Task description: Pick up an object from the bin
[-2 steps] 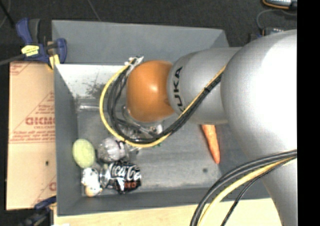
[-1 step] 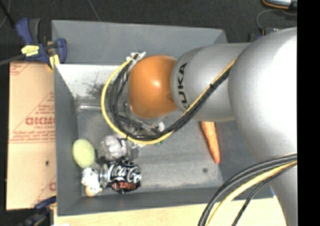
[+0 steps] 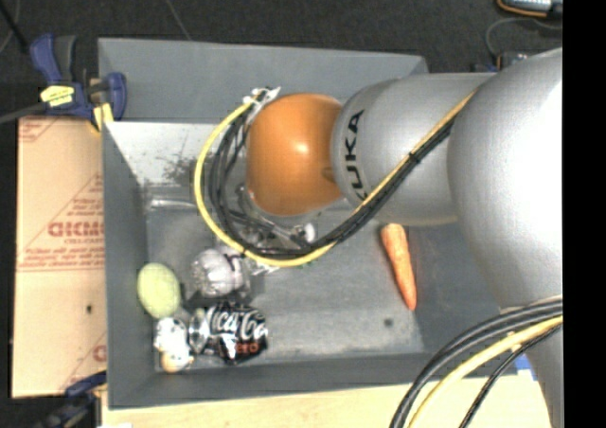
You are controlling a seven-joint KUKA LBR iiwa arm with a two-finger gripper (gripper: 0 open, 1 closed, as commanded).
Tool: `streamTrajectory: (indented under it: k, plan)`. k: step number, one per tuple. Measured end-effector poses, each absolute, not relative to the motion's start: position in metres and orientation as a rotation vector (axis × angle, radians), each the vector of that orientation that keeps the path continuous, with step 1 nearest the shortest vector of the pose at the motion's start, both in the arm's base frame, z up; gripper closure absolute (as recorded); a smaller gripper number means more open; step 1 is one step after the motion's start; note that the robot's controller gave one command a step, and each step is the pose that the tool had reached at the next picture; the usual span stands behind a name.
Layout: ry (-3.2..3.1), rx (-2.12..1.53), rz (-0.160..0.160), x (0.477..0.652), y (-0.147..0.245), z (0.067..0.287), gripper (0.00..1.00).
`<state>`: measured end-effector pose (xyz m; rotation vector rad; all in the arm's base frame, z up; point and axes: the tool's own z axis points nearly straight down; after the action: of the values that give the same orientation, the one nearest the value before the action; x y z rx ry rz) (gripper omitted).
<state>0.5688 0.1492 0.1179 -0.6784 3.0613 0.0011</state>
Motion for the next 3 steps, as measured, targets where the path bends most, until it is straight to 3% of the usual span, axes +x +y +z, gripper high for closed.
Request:
streamTrajectory:
  k: [1,3]
  plan:
    - [3.058,-0.676,0.001,0.570,0.149,0.138,1.00]
    - [3.057,-0.671,0.000,0.571,0.149,0.157,1.00]
